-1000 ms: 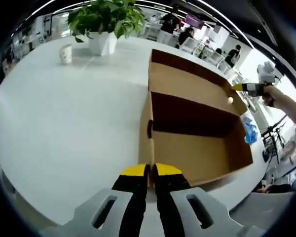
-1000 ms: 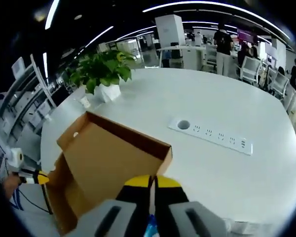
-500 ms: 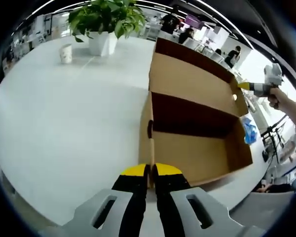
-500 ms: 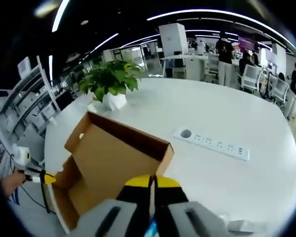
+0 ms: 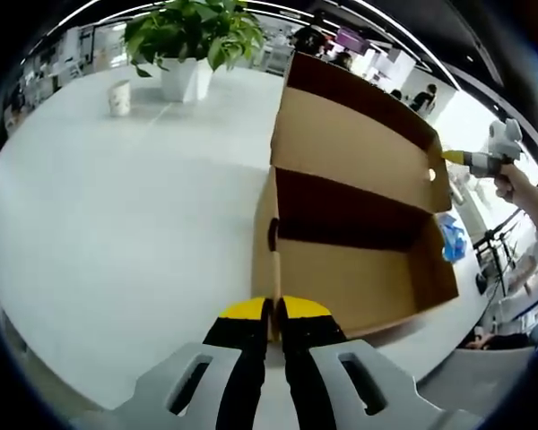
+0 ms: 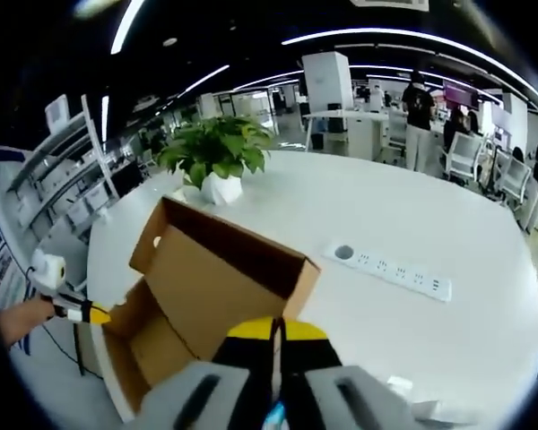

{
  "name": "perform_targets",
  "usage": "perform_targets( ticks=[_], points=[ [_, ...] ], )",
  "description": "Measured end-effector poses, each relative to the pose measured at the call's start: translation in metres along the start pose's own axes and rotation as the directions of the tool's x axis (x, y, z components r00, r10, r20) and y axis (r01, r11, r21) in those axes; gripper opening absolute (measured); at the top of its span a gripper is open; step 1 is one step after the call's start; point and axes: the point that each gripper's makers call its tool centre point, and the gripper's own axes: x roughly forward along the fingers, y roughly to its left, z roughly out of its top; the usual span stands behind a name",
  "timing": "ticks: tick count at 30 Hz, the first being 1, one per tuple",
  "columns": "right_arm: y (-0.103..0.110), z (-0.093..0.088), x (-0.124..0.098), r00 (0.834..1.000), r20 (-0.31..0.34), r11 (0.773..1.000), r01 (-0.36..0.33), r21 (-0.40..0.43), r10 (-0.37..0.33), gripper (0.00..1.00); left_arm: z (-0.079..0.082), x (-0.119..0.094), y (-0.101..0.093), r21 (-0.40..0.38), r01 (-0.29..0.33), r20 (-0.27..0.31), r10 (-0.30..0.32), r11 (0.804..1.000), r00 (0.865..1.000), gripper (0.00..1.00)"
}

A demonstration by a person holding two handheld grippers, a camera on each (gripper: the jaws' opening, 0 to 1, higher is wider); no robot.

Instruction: Operate the shoe box by opening the lid, removing the specified soft item, and placing it in the target area until the item is outside and the box remains undamaged.

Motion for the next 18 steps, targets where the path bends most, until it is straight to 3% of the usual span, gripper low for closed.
perform_targets(
  ticks=[18],
  points=[
    [0.017,-0.004,-0.025,0.999,0.043,1.0,-0.026,0.003,0.026,0.0,0.0,-0.001,-0.003,0.013,0.007,0.018,-0.007,1.0,1.0,0.03]
  ],
)
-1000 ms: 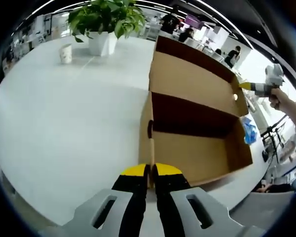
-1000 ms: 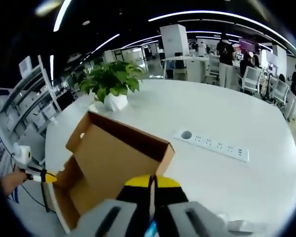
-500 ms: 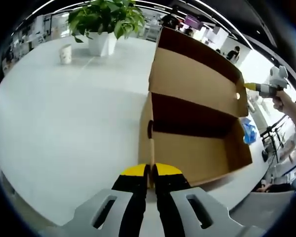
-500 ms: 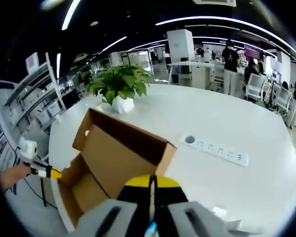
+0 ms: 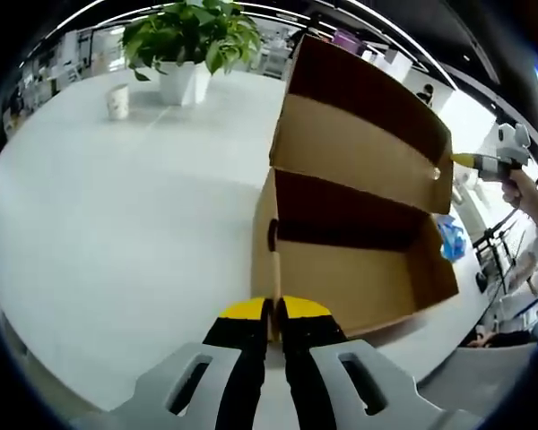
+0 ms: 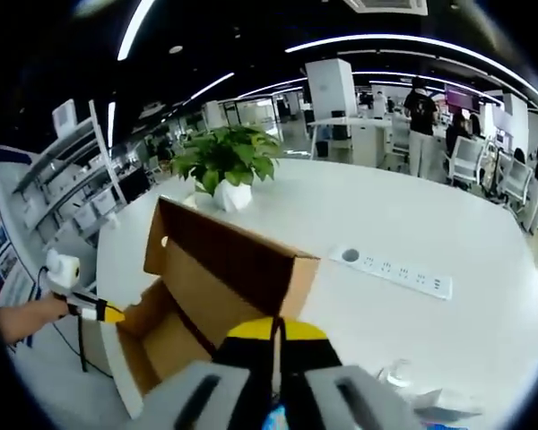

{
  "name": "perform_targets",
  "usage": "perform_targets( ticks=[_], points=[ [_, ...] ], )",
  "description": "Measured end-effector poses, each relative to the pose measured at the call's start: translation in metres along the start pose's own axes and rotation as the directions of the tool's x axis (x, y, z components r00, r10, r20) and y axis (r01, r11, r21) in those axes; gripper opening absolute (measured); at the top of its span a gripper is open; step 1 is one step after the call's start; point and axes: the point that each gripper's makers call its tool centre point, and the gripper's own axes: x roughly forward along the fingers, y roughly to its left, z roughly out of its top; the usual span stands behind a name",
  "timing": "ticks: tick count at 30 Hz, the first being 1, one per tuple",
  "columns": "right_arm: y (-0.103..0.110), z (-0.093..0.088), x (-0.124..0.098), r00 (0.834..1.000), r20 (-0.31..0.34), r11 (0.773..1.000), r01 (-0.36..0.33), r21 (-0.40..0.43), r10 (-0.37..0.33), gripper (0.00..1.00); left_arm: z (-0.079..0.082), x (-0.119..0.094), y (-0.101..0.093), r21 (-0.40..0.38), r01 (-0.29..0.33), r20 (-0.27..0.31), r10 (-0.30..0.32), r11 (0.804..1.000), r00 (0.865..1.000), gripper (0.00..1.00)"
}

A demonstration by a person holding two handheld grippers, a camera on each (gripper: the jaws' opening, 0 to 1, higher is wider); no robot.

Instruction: Operate the shoe box by opening the lid, removing the specified soft item, and placing it in the target area until the item is outside and the box remains undamaged.

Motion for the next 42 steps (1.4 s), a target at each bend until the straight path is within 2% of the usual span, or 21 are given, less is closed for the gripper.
perform_targets(
  ticks=[16,23,34,38,42],
  points=[
    [0.016,-0.007,-0.016,0.999,0.037,1.0,0.001,0.0,-0.001,0.0,0.0,-0.001,-0.001,0.025,0.011,-0.003,-0.011,1.0,1.0,0.03],
    [0.023,-0.01,-0.022,0.999,0.049,0.999,0.016,-0.044,-0.014,0.0,0.0,0.0,0.0,0.038,0.014,-0.007,-0.014,0.999,1.0,0.03],
    [0.026,-0.017,-0.029,0.997,0.071,0.999,0.02,-0.04,-0.017,0.0,0.0,0.0,0.0,0.039,0.024,0.0,-0.024,0.999,1.0,0.03],
    [0.03,-0.02,-0.032,0.996,0.081,0.997,0.029,-0.074,-0.023,0.0,0.0,0.0,0.0,0.039,0.029,0.0,-0.029,0.999,1.0,0.04],
    [0.032,-0.023,-0.033,0.996,0.089,0.997,0.036,-0.072,-0.03,0.0,0.001,0.0,0.001,0.046,0.034,-0.001,-0.034,0.998,0.999,0.04]
  ],
)
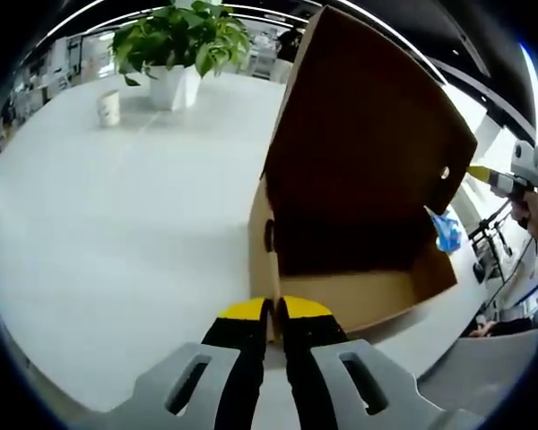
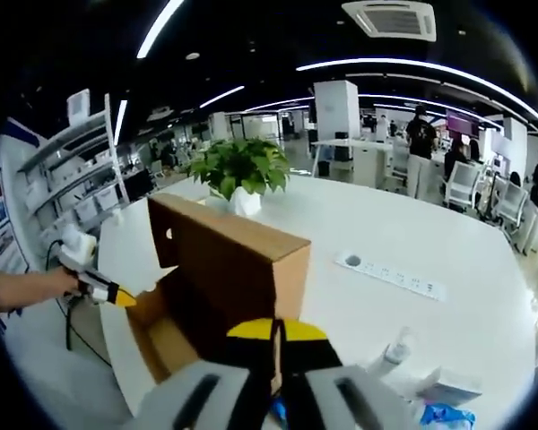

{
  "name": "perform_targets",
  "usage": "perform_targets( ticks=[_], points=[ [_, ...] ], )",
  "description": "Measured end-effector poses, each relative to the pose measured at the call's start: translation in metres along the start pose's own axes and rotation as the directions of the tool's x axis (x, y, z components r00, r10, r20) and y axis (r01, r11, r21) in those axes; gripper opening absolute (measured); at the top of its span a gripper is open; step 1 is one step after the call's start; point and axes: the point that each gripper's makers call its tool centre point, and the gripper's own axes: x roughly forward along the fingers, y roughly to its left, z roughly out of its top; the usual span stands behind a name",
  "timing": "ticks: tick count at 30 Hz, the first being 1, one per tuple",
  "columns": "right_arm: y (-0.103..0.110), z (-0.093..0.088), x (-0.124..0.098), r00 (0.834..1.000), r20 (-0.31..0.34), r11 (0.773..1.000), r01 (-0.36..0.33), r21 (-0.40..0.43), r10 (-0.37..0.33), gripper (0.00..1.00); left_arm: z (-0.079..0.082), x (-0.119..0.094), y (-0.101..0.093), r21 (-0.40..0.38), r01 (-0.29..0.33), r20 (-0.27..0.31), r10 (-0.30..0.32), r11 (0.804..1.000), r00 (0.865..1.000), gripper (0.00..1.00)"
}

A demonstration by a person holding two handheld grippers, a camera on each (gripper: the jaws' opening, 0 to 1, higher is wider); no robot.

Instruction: Operate the shoe box by opening the lid, removing the specified soft item, and placing it in the target area until the item is outside and the box remains undamaged.

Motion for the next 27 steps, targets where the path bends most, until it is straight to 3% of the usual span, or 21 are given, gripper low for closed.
perform_targets(
  ticks=[27],
  points=[
    [0.02,-0.033,-0.013,1.0,0.014,0.998,0.023,0.051,-0.023,0.0,0.001,0.0,0.001,0.079,0.005,0.017,-0.006,0.997,1.0,0.05]
  ],
)
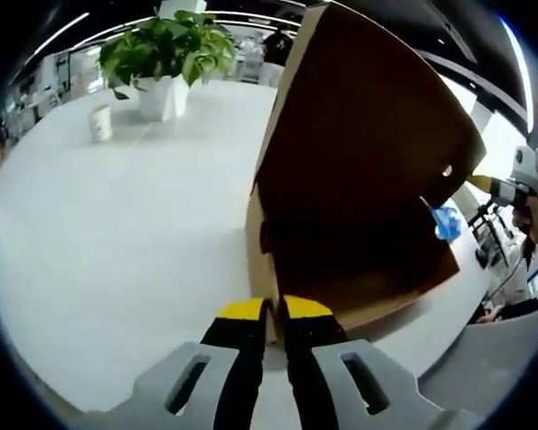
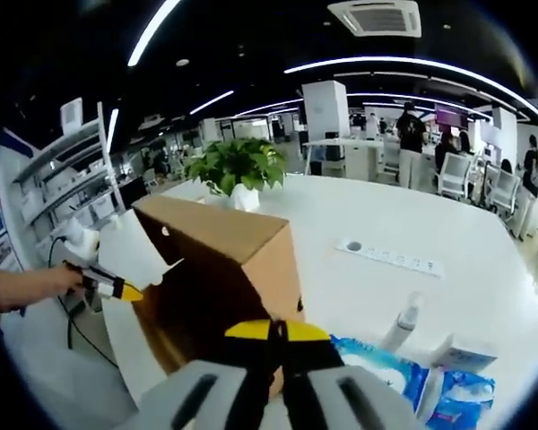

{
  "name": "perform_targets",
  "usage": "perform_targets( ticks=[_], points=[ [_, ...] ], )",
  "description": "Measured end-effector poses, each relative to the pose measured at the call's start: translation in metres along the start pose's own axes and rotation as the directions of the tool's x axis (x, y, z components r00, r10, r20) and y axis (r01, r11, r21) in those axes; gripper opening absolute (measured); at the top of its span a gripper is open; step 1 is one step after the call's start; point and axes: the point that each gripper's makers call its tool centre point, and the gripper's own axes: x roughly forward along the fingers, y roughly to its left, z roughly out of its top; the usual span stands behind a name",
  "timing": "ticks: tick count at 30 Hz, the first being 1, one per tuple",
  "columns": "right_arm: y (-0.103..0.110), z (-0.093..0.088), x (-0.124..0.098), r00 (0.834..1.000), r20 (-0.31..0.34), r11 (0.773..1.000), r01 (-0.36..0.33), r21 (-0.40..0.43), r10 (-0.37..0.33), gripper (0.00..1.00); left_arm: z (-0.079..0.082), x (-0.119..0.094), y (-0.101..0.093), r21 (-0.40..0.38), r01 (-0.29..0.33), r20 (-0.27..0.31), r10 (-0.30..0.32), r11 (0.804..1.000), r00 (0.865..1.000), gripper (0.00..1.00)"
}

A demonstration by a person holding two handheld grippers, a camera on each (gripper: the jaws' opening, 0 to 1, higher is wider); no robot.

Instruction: Operate the shoe box by opening the lid, removing the specified soft item, and placing it in the target area until the item is outside and the box remains undamaged.

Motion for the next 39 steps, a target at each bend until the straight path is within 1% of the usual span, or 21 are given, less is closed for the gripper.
perform_targets(
  ticks=[11,15,19,27,29,35,39],
  points=[
    [0.006,-0.011,-0.003,1.0,-0.005,1.0,-0.009,0.02,0.009,0.0,0.0,-0.007,-0.008,0.054,-0.018,0.006,0.018,0.998,1.0,0.05],
    [0.007,-0.015,-0.003,1.0,-0.006,1.0,-0.009,0.025,0.009,0.0,0.003,-0.013,-0.011,0.066,-0.024,0.02,0.023,0.998,1.0,0.04],
    [0.01,-0.019,-0.003,1.0,-0.009,0.999,-0.009,0.035,0.01,0.0,0.01,-0.019,-0.01,0.073,-0.033,0.04,0.03,0.997,0.999,0.02],
    [0.012,-0.03,-0.004,1.0,-0.02,0.999,-0.012,0.049,0.013,0.01,0.022,-0.029,-0.005,0.082,-0.042,0.077,0.036,0.996,0.996,0.06],
    [0.013,-0.033,-0.003,1.0,-0.024,0.998,-0.014,0.056,0.015,0.01,0.026,-0.032,-0.007,0.089,-0.038,0.097,0.029,0.995,0.995,0.07],
    [0.014,-0.043,-0.002,0.999,-0.041,0.999,-0.009,0.053,0.012,0.01,0.031,-0.035,-0.009,0.11,-0.037,0.11,0.025,0.993,0.994,0.08],
    [0.015,-0.046,-0.002,0.999,-0.045,0.998,-0.009,0.06,0.012,0.0,0.036,-0.038,-0.013,0.115,-0.03,0.126,0.015,0.993,0.992,0.08]
  ],
)
